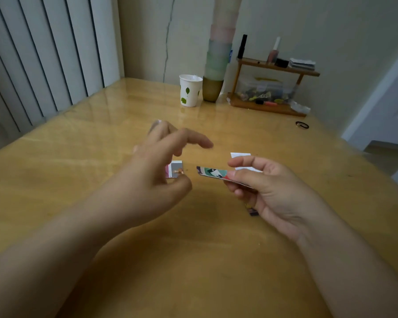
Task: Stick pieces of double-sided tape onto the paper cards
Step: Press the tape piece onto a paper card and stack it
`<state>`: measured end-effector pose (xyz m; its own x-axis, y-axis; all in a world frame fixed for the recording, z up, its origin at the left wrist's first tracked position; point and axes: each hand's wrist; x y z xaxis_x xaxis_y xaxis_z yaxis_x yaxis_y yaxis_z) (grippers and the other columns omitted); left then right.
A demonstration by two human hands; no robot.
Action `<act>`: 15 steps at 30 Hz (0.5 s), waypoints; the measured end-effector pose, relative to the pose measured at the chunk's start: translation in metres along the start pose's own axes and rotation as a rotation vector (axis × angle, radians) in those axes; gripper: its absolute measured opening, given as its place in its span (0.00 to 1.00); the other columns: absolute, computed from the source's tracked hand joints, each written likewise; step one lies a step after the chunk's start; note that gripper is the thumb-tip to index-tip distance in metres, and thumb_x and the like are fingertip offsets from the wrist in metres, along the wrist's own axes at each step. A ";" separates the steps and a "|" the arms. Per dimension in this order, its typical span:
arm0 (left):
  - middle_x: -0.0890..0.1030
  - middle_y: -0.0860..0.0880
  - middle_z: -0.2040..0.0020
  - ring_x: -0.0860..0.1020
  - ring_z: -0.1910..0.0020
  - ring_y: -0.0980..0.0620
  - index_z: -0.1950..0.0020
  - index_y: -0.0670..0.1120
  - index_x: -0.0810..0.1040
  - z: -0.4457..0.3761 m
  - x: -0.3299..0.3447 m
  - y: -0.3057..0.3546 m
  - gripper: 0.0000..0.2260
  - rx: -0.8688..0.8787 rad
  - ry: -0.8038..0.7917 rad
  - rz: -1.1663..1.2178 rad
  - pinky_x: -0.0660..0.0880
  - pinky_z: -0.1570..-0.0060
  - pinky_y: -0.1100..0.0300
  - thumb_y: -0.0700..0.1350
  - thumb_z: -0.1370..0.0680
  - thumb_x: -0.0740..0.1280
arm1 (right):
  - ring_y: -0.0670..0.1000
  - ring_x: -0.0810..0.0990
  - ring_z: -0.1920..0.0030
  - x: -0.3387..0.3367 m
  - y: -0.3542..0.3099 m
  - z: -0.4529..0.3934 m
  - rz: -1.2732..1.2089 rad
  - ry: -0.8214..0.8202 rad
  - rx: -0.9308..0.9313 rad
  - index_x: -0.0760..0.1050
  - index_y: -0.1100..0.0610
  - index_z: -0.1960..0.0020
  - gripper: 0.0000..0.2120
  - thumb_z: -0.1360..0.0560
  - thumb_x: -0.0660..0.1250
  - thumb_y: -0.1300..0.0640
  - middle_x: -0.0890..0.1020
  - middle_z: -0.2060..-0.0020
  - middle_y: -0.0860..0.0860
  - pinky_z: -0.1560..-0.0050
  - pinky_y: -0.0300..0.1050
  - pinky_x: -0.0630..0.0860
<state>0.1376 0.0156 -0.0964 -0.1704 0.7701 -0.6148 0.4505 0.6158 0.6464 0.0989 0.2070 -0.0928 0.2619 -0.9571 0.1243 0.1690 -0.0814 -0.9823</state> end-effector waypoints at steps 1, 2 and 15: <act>0.65 0.63 0.58 0.69 0.55 0.59 0.48 0.64 0.75 0.000 0.001 0.001 0.12 0.025 0.008 -0.010 0.70 0.52 0.59 0.54 0.30 0.65 | 0.44 0.78 0.74 0.001 -0.001 0.001 -0.031 -0.015 0.020 0.75 0.63 0.50 0.07 0.27 0.67 0.69 0.81 0.71 0.53 0.74 0.33 0.73; 0.67 0.62 0.59 0.70 0.57 0.59 0.51 0.60 0.79 0.000 0.002 0.002 0.09 0.017 0.040 0.021 0.69 0.52 0.60 0.58 0.30 0.68 | 0.44 0.78 0.74 0.000 -0.001 0.002 -0.044 -0.035 0.025 0.75 0.64 0.50 0.05 0.26 0.66 0.68 0.81 0.71 0.54 0.74 0.33 0.74; 0.70 0.39 0.65 0.65 0.68 0.49 0.71 0.49 0.76 0.001 0.009 0.010 0.13 -0.282 0.140 0.513 0.60 0.73 0.61 0.56 0.35 0.72 | 0.65 0.76 0.64 0.016 0.006 0.011 0.418 0.059 -0.485 0.79 0.60 0.57 0.20 0.32 0.68 0.42 0.77 0.60 0.70 0.61 0.60 0.74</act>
<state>0.1411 0.0283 -0.0956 -0.1156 0.9834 -0.1399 0.2596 0.1659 0.9514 0.1149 0.1943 -0.0947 0.1575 -0.9479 -0.2768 -0.3882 0.1984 -0.9000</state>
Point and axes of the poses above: each hand's wrist, its own z-axis away from the middle knuckle, its own x-axis out of the palm, y = z × x
